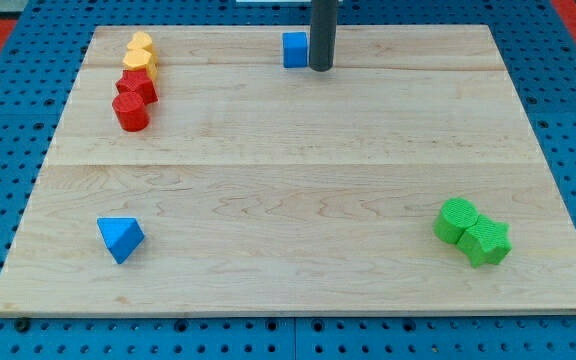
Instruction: Move your hand parallel to the right of the blue triangle
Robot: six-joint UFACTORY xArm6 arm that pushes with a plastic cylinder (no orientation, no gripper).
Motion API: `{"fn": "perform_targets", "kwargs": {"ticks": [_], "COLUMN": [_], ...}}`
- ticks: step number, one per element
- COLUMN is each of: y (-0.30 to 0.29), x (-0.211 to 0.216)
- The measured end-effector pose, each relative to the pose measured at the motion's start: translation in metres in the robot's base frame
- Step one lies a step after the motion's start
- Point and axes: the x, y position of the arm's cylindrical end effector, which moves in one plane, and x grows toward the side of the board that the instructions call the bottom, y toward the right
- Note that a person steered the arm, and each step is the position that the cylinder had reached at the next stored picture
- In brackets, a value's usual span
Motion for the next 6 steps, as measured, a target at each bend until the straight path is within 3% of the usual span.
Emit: {"fn": "perform_targets", "kwargs": {"ticks": [1,2,3,6], "y": [-0.023,-0.02,-0.003,-0.032], "x": [-0.019,-0.009,0.044,0.179]}}
